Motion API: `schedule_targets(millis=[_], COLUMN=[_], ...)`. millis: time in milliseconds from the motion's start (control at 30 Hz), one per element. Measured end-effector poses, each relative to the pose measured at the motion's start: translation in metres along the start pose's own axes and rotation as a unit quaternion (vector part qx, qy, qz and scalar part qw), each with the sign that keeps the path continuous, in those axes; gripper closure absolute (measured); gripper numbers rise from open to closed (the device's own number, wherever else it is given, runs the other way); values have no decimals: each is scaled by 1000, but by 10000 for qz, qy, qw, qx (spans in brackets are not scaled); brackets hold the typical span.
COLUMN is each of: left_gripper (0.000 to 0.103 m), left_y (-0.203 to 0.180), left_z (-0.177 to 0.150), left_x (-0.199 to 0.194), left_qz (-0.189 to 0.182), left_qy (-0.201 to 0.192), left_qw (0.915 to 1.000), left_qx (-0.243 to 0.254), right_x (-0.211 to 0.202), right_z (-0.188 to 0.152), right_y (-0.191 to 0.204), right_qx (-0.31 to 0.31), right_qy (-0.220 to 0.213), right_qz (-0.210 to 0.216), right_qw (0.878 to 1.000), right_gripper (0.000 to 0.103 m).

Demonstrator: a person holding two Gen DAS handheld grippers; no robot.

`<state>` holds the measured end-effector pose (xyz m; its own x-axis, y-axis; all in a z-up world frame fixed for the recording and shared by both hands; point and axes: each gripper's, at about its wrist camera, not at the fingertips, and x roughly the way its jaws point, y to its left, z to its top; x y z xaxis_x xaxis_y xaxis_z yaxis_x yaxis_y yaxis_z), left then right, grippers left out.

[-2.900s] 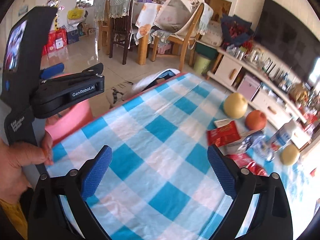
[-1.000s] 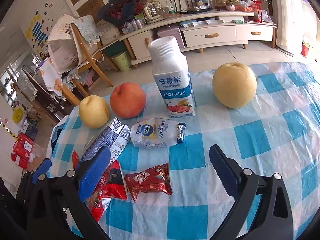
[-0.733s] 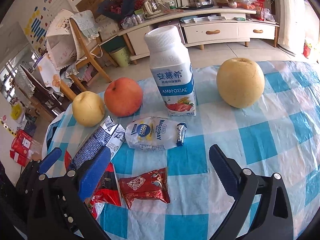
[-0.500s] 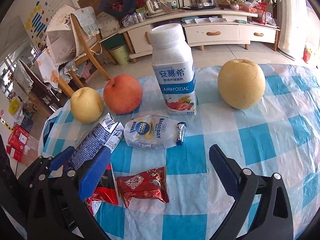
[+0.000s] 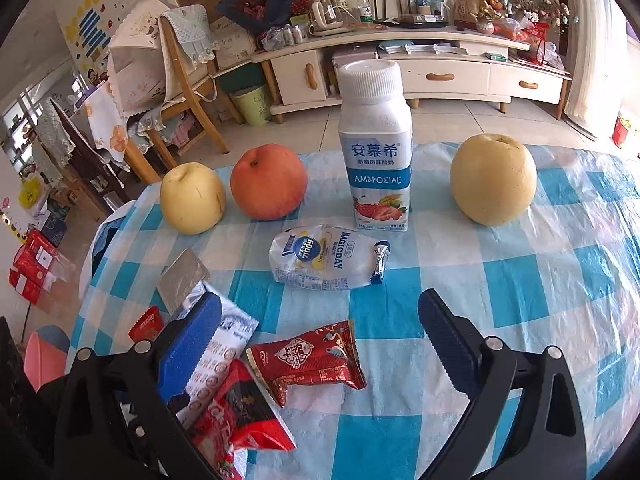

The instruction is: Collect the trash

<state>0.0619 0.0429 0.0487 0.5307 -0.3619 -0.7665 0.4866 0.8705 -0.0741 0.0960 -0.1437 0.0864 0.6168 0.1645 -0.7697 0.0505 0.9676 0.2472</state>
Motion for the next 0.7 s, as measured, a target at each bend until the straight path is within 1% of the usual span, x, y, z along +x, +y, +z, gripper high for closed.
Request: schedule_targets(millis=[67,133,233,300,367,433,500,600,700], left_gripper=[71,71,71,71,71,71,71,71,71], left_y=[5,17,35,46,53,58,63,67,70], left_z=[-8,-14,-18,-18,-18,-18,-18,-19,-20], left_x=[-9,-21,-40,-49,-53,-56,-58,-61,-62], left_qz=[-120,-199,-227,-226,-187,-163,-211,-228,-233], left_qy=[3,-84,-329,-472,-543,-587,-612,-630,-636], left_qw=[9998,9986,9959,9934,9921,9908,9896,9891,9887], left_qx=[-188,-474,-813,-1016,-1112,-1207,-1283,-1311,-1339], right_x=[4,8,14,22,30,38,47,60,71], right_z=[0,1,3,4,6,7,10,14,15], right_y=[-2,-2,5,9,17,23,23,20,23], right_qx=[141,219,96,73,-121,-308,-277,-96,-153], right_qy=[21,50,10,44,65,55,87,155,197], right_qz=[0,26,-148,-180,-324,-606,-773,-831,-933], right_qw=[9999,9997,9998,9998,9994,9977,9966,9964,9953], right_gripper=[5,5,5,5,5,5,5,5,5])
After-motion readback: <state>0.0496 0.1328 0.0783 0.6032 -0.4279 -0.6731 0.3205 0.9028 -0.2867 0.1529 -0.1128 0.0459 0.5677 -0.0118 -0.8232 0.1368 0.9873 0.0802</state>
